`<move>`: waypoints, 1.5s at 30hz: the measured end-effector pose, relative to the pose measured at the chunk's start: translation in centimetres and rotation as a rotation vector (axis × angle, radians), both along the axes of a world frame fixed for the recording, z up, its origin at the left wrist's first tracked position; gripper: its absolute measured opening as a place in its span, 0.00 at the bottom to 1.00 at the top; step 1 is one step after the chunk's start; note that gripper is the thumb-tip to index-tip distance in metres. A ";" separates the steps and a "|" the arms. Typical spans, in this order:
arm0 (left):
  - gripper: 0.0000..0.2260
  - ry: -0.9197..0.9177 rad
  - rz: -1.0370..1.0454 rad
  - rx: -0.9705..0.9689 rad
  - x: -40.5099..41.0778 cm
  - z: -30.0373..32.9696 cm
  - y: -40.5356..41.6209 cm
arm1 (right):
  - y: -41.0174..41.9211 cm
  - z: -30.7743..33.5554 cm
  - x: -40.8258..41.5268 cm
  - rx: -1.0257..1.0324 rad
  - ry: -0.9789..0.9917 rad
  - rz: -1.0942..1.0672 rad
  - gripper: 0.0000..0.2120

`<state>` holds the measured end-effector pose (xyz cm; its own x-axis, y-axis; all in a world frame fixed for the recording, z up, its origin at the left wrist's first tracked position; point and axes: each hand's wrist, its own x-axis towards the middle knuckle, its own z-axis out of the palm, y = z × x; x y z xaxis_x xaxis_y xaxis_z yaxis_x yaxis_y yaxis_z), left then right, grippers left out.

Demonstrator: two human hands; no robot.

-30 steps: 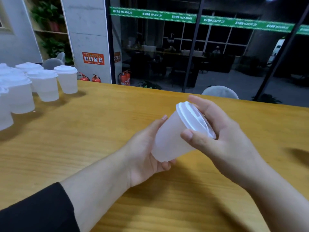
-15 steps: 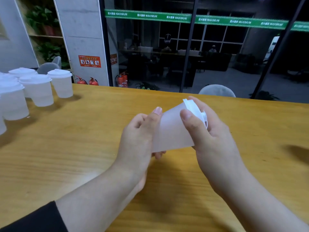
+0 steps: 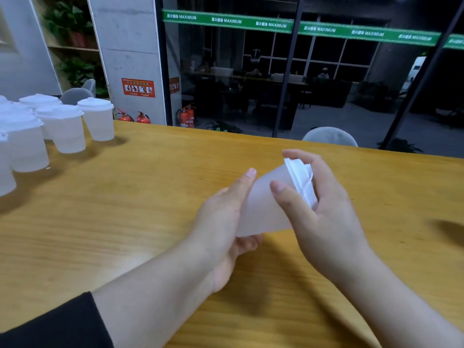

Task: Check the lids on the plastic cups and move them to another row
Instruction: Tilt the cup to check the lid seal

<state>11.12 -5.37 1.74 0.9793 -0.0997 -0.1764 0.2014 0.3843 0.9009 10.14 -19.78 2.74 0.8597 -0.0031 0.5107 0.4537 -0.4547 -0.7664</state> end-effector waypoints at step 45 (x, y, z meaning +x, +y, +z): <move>0.15 -0.946 -0.137 1.447 -7.3 22.2 -0.3 | 1.8 5.8 -11.7 1.337 0.597 0.603 0.27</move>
<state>3.80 -5.65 23.97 0.7866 -0.4768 0.3923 -0.5974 -0.7483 0.2884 -1.61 -18.02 8.53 0.9688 0.2470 0.0217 -0.1898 0.7948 -0.5765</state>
